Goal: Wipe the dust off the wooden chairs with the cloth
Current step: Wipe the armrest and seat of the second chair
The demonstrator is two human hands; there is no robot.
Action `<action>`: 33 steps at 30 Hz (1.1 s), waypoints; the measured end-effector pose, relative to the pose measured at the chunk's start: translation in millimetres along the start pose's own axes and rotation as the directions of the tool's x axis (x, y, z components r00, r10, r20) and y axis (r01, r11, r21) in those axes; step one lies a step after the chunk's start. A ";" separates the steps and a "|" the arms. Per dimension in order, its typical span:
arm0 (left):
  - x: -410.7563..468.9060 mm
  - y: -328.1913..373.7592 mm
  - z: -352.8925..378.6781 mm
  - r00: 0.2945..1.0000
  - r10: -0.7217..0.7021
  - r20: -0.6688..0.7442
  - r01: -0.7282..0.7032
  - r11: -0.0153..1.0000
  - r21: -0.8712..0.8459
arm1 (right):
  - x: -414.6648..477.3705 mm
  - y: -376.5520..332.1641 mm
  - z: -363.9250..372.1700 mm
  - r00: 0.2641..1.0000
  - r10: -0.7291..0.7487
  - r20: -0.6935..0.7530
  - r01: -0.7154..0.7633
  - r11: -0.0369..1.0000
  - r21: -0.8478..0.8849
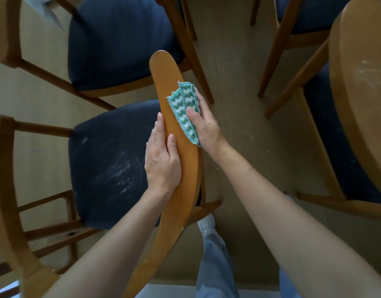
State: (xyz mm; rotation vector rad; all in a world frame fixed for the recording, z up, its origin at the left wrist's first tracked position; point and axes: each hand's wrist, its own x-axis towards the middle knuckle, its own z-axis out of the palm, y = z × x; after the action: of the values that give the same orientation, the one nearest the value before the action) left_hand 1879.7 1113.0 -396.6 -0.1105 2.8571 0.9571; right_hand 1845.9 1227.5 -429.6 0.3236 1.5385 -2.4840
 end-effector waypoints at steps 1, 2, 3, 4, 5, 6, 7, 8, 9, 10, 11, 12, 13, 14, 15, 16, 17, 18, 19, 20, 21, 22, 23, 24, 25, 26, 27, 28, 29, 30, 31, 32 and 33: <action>0.1 -0.1 0.0 1.000 0.000 0.001 0.000 1.000 0.001 | -0.1 2.6 0.1 1.000 -0.008 0.001 0.008 1.000 0.002; 0.3 -0.2 -0.1 1.000 0.003 0.004 -0.003 1.000 0.000 | -4.8 4.7 0.7 1.000 -0.019 0.002 0.019 1.000 0.007; 0.4 -0.1 -0.4 1.000 0.008 0.007 -0.008 1.000 -0.003 | -12.9 8.7 2.0 1.000 -0.027 -0.005 0.027 1.000 0.002; 0.5 0.0 -0.6 1.000 0.012 0.010 -0.012 1.000 -0.003 | -23.9 13.9 3.9 1.000 -0.025 -0.014 0.025 1.000 -0.004; 0.5 0.3 -0.9 1.000 0.015 0.012 -0.015 1.000 -0.002 | -37.2 20.4 6.2 0.999 -0.019 -0.025 0.019 1.000 -0.017; 0.6 0.2 -1.1 1.000 0.015 0.014 -0.015 1.000 -0.001 | -52.9 26.3 9.4 0.999 -0.013 -0.040 0.012 0.999 -0.032; 0.7 0.0 -1.3 1.000 0.016 0.017 -0.016 1.000 0.001 | -70.5 31.8 12.9 0.998 -0.006 -0.056 0.003 0.999 -0.047; 0.7 -0.5 -1.4 1.000 0.017 0.018 -0.017 1.000 0.003 | -88.5 38.5 16.1 0.998 0.001 -0.069 -0.004 0.999 -0.050; 0.7 -0.8 -1.8 1.000 0.018 0.020 -0.019 1.000 0.006 | -105.9 44.7 19.5 0.997 0.012 -0.077 -0.015 0.999 -0.038; 0.5 -1.0 -1.8 1.000 0.019 0.022 -0.020 1.000 0.009 | -121.2 49.9 22.5 0.996 0.024 -0.081 -0.026 0.999 -0.020; 0.7 -1.3 -1.9 1.000 0.021 0.022 -0.021 1.000 0.011 | -133.3 53.9 25.9 0.996 0.040 -0.084 -0.040 0.999 0.003; 0.8 -1.5 -1.8 1.000 0.023 0.021 -0.023 1.000 0.013 | -141.4 56.5 28.3 0.994 0.061 -0.088 -0.059 0.998 0.036; 1.0 -1.5 -1.9 0.999 0.024 0.021 -0.024 1.000 0.013 | -144.2 57.8 29.2 0.992 0.078 -0.094 -0.073 0.995 0.061; 1.1 -1.6 -1.8 1.000 0.023 0.021 -0.024 1.000 0.013 | -142.0 56.4 28.3 0.992 0.081 -0.097 -0.074 0.995 0.071; 1.2 -1.6 -1.7 1.000 0.022 0.021 -0.023 1.000 0.014 | -134.6 54.1 25.3 0.992 0.070 -0.101 -0.065 0.996 0.056; 1.5 -1.6 -1.7 1.000 0.021 0.022 -0.021 1.000 0.014 | -123.0 50.9 21.0 0.993 0.058 -0.100 -0.055 0.998 0.033; 1.8 -1.5 -1.6 1.000 0.019 0.022 -0.020 1.000 0.012 | -108.4 46.8 16.1 0.994 0.052 -0.098 -0.050 0.999 0.017; 1.9 -1.4 -1.5 1.000 0.017 0.021 -0.017 1.000 0.010 | -92.9 41.1 11.8 0.994 0.051 -0.093 -0.050 0.999 0.015; 2.0 -1.6 -1.4 1.000 0.015 0.020 -0.015 1.000 0.008 | -78.5 35.4 7.6 0.995 0.047 -0.084 -0.046 0.999 0.017; 2.1 -1.9 -1.1 1.000 0.016 0.019 -0.016 1.000 0.007 | -66.6 30.5 4.2 0.996 0.037 -0.078 -0.037 0.999 0.010; 2.2 -2.0 -1.0 1.000 0.018 0.018 -0.018 1.000 0.008 | -59.5 26.7 3.0 0.997 0.028 -0.077 -0.028 1.000 0.007; 2.4 -2.0 -0.8 1.000 0.020 0.019 -0.020 1.000 0.008 | -57.1 25.7 3.3 0.997 0.019 -0.080 -0.019 1.000 0.006; 2.4 -1.7 -0.8 1.000 0.020 0.023 -0.020 1.000 0.006 | -60.5 26.5 5.7 0.997 0.016 -0.082 -0.015 1.000 0.016; 2.3 -1.7 -1.1 0.999 0.018 0.029 -0.018 1.000 0.002 | -69.2 30.2 10.0 0.996 0.014 -0.088 -0.011 0.999 0.035; 2.2 -1.4 -1.6 0.999 0.016 0.036 -0.016 1.000 -0.001 | -82.7 37.5 16.5 0.994 0.017 -0.108 -0.012 0.999 0.047; 2.1 -1.2 -2.0 0.999 0.014 0.042 -0.014 1.000 0.001 | -100.0 45.9 24.5 0.990 0.030 -0.139 -0.023 0.998 0.053; 1.8 -1.0 -2.4 0.999 0.013 0.045 -0.013 1.000 0.007 | -120.2 56.2 34.4 0.984 0.053 -0.173 -0.044 0.998 0.055; 1.6 -1.1 -2.7 0.999 0.012 0.044 -0.013 1.000 0.011 | -141.3 65.1 46.0 0.976 0.077 -0.202 -0.065 0.996 0.063; 1.6 -1.1 -2.6 0.999 0.014 0.042 -0.014 1.000 0.012 | -161.2 72.9 58.9 0.970 0.099 -0.224 -0.085 0.994 0.072; 1.7 -1.1 -2.4 0.999 0.016 0.039 -0.016 1.000 0.010 | -178.3 81.2 72.7 0.962 0.121 -0.244 -0.108 0.992 0.066; 1.7 -1.0 -2.3 0.999 0.016 0.035 -0.017 1.000 0.008 | -191.9 88.7 86.4 0.954 0.135 -0.267 -0.130 0.991 0.038; 1.6 -1.2 -2.1 0.999 0.016 0.032 -0.016 1.000 0.006 | -201.3 93.3 98.8 0.947 0.139 -0.291 -0.149 0.989 -0.013; 1.5 -0.9 -2.1 0.999 0.013 0.031 -0.013 1.000 0.005 | -207.1 95.3 109.6 0.940 0.132 -0.315 -0.162 0.984 -0.072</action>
State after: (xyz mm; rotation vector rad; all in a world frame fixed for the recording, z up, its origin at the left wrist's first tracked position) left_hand 1878.1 1111.1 -395.7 -0.0763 2.8355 0.9452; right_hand 2062.2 1098.9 -403.5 0.8142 1.6708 -2.3159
